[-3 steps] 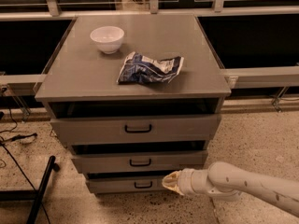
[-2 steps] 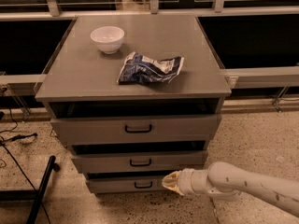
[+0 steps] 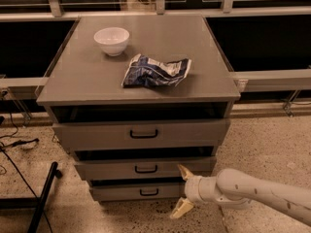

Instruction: Close middle drawer

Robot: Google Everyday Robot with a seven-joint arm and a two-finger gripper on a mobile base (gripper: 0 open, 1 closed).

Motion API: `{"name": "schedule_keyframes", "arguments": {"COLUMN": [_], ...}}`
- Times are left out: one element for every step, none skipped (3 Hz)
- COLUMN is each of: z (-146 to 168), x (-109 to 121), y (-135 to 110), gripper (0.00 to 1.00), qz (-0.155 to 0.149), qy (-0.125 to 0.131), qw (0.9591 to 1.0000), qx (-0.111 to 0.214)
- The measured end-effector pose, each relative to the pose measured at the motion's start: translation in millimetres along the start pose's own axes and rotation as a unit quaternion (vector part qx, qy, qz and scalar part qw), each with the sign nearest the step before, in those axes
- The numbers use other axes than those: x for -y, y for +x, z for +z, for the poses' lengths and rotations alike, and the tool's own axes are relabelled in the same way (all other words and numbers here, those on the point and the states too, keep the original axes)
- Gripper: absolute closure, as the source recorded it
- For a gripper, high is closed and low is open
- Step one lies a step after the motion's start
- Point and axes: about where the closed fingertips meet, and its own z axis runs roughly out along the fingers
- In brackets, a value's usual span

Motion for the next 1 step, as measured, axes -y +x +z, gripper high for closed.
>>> {"name": "schedule_keyframes", "arguments": {"z": [0.0], "x": [0.0], "y": [0.0], "gripper": [0.0], "qz": [0.0], "qy": [0.0], "qw": [1.0], "qx": [0.0]}}
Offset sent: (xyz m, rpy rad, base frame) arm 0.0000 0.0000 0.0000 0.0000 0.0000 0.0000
